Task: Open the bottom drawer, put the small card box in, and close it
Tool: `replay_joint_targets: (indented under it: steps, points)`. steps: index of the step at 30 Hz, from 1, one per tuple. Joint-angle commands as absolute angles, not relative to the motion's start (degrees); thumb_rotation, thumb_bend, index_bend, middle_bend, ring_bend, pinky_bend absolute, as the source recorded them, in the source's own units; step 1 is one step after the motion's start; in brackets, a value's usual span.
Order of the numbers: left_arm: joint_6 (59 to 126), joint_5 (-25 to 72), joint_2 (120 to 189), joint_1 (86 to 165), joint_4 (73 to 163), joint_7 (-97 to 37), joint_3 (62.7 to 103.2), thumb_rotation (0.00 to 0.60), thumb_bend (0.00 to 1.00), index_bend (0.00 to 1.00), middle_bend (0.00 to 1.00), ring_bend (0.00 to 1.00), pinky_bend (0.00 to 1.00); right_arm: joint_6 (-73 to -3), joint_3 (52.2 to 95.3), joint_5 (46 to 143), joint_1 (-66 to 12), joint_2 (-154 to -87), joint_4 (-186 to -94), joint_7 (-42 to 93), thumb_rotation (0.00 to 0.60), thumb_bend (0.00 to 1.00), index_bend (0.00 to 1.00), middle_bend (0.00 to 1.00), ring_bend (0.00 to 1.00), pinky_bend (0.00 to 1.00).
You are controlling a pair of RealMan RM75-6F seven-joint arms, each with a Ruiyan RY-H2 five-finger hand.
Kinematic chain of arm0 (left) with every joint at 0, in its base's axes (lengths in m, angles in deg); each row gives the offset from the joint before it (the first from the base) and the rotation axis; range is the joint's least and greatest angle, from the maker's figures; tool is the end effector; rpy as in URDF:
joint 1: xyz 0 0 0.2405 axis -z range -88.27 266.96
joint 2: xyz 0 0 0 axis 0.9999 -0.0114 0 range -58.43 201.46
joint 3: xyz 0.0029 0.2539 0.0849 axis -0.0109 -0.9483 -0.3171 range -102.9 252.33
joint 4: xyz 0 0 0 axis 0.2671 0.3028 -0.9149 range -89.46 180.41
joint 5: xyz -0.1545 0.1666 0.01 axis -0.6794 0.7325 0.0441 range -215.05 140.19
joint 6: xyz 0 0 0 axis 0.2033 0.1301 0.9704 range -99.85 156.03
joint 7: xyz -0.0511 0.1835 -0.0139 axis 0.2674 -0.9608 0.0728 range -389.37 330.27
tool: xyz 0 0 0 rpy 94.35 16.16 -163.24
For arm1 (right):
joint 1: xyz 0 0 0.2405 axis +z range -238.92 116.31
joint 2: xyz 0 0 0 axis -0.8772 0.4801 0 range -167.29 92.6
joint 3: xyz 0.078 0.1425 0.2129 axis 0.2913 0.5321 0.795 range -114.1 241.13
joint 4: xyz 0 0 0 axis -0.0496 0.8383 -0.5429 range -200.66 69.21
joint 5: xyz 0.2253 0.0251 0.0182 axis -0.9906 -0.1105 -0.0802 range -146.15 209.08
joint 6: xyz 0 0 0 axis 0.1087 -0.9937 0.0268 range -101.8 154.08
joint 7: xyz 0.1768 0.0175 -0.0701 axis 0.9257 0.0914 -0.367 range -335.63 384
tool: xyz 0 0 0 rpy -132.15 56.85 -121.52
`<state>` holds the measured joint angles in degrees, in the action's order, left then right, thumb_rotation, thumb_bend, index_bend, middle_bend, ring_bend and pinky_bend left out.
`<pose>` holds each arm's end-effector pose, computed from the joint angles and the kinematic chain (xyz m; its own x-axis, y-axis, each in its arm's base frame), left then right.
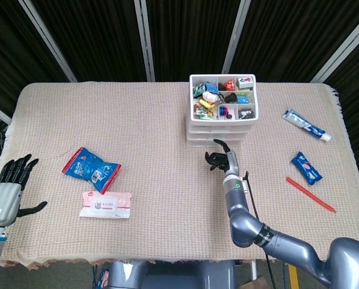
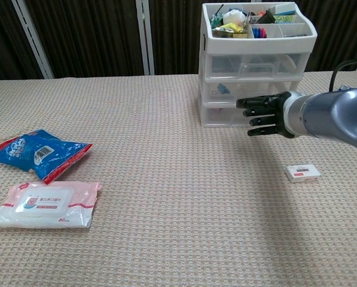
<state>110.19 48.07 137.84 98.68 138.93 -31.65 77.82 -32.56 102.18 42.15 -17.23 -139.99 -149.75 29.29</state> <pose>-0.3053 0.2549 0.1248 0.3778 0.0251 0.9255 0.9237 -0.0786 -0.3749 -0.1381 -0.4347 -0.0768 -0.8024 -0.0026 0.5968 -0.5079 0.5281 -0.6806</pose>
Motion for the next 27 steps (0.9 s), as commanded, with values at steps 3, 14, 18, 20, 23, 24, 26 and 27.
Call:
replay_joint_targets:
  steps: [3,14,18,20,23,24,26,27]
  points:
    - [109.84,47.73,137.92,98.80,138.89,-31.77,77.87,0.600,0.10,0.07,0.00,0.00,0.00,-32.72,102.93,42.24,-16.50,-140.51,-148.18,29.12,0.600,0.36,0.22,0.77,0.78,0.65]
    - [109.52,47.25,137.79,98.88,139.20,-31.60,77.95,0.600,0.10,0.07,0.00,0.00,0.00,-31.30,104.81,40.05,-15.18,-141.88,-144.12,28.79,0.600,0.36,0.24,0.77,0.78,0.65]
    - [109.35,47.18,137.71,98.92,139.34,-31.43,77.92,0.600,0.10,0.07,0.00,0.00,0.00,-29.99,106.44,38.46,-15.14,-142.12,-143.43,29.80,0.600,0.36,0.25,0.77,0.78,0.65]
    - [109.26,47.07,137.66,98.92,139.44,-31.27,77.92,0.600,0.10,0.07,0.00,0.00,0.00,-29.27,107.52,37.49,-15.27,-142.23,-143.37,30.76,0.600,0.36,0.27,0.77,0.78,0.65]
    - [109.10,47.01,137.55,98.98,139.55,-31.12,77.91,0.600,0.10,0.07,0.00,0.00,0.00,-28.00,108.76,35.52,-15.27,-142.23,-143.04,31.42,0.600,0.36,0.30,0.77,0.78,0.65]
    - [109.10,47.04,137.52,98.98,139.56,-31.10,77.90,0.600,0.10,0.07,0.00,0.00,0.00,-27.77,108.95,35.13,-15.23,-142.22,-142.91,31.49,0.600,0.36,0.30,0.77,0.78,0.65]
    - [109.14,47.10,137.50,98.97,139.56,-31.03,77.88,0.600,0.10,0.07,0.00,0.00,0.00,-27.46,109.14,34.59,-15.10,-142.26,-142.60,31.49,0.600,0.36,0.31,0.77,0.78,0.65]
    - [109.15,47.11,137.49,98.97,139.56,-31.00,77.88,0.600,0.10,0.07,0.00,0.00,0.00,-27.35,109.24,34.38,-15.05,-142.29,-142.46,31.56,0.600,0.36,0.31,0.77,0.78,0.65]
